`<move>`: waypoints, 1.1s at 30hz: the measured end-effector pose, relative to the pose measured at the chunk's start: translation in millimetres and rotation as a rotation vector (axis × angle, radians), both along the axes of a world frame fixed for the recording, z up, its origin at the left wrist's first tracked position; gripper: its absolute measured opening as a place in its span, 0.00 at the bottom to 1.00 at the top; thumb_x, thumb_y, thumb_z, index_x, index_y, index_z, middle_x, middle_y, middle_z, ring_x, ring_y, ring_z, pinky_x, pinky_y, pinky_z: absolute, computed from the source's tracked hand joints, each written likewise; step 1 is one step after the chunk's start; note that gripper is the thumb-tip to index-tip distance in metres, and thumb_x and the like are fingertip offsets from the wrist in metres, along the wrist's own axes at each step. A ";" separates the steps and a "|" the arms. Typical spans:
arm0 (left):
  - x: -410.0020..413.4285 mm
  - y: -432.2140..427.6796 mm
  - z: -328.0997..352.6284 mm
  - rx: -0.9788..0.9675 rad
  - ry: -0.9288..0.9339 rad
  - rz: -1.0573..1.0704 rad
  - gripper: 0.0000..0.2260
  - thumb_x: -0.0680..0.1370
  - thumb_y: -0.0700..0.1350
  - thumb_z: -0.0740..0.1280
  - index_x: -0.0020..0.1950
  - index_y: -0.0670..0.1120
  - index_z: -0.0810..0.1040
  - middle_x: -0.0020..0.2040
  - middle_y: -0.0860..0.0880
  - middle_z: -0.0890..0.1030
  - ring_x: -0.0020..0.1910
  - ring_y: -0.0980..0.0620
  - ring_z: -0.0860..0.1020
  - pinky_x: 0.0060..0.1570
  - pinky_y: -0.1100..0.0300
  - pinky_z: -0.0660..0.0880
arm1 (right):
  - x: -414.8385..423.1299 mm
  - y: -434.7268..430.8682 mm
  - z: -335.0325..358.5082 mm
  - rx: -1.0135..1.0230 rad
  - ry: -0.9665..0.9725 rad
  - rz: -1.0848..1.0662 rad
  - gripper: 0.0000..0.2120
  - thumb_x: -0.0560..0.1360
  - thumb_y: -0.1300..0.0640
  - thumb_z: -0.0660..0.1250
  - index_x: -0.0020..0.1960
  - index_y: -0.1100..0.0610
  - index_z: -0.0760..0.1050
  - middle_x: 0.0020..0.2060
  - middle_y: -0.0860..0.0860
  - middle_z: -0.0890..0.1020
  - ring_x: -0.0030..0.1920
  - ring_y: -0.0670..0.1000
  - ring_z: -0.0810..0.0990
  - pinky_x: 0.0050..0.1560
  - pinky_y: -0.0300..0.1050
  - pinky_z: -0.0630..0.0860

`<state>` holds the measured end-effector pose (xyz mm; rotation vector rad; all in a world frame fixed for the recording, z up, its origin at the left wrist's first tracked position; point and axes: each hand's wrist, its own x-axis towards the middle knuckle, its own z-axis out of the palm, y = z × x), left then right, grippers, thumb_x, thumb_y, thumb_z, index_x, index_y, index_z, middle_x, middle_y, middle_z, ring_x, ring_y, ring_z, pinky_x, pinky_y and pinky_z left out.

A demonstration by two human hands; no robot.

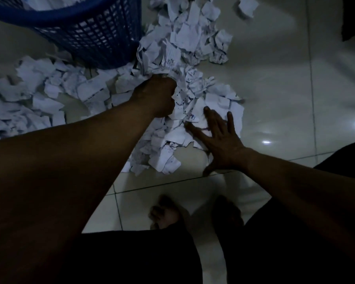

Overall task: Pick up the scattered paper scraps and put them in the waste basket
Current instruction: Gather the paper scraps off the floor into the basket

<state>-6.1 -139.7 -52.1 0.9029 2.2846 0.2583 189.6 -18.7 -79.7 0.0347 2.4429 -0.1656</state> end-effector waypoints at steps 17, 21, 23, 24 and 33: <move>-12.6 -29.2 9.8 -0.014 -0.020 0.251 0.10 0.75 0.41 0.65 0.55 0.40 0.75 0.56 0.38 0.78 0.55 0.40 0.76 0.49 0.56 0.73 | -32.9 -62.2 -6.0 -0.173 0.393 -0.078 0.58 0.57 0.20 0.61 0.77 0.46 0.47 0.75 0.66 0.46 0.76 0.63 0.43 0.70 0.71 0.38; -22.7 -53.1 9.2 -0.050 -0.012 0.365 0.10 0.76 0.42 0.65 0.55 0.39 0.76 0.57 0.39 0.78 0.55 0.41 0.76 0.49 0.57 0.73 | -49.6 -76.3 -23.3 -0.105 0.386 -0.031 0.58 0.57 0.23 0.66 0.77 0.45 0.47 0.75 0.66 0.47 0.75 0.61 0.44 0.69 0.71 0.38; -25.4 -61.7 8.7 -0.044 0.008 0.401 0.11 0.76 0.43 0.65 0.55 0.38 0.76 0.57 0.38 0.77 0.56 0.40 0.76 0.50 0.57 0.73 | -59.7 -72.8 -24.8 -0.103 0.443 -0.110 0.52 0.62 0.28 0.68 0.77 0.45 0.49 0.75 0.66 0.50 0.75 0.61 0.47 0.69 0.70 0.39; -26.1 -64.3 7.5 -0.037 0.020 0.415 0.11 0.76 0.43 0.65 0.55 0.37 0.76 0.57 0.38 0.77 0.56 0.40 0.76 0.49 0.57 0.73 | -65.0 -68.7 -23.2 -0.107 0.472 -0.166 0.49 0.64 0.30 0.68 0.77 0.45 0.50 0.75 0.66 0.51 0.75 0.62 0.49 0.69 0.70 0.40; -30.1 -52.2 -11.4 -0.042 0.035 0.567 0.12 0.77 0.44 0.63 0.57 0.39 0.73 0.60 0.36 0.74 0.59 0.38 0.73 0.53 0.54 0.71 | -49.8 -26.7 7.0 -0.076 0.596 -0.834 0.45 0.68 0.29 0.63 0.77 0.44 0.49 0.76 0.63 0.47 0.77 0.60 0.46 0.71 0.67 0.44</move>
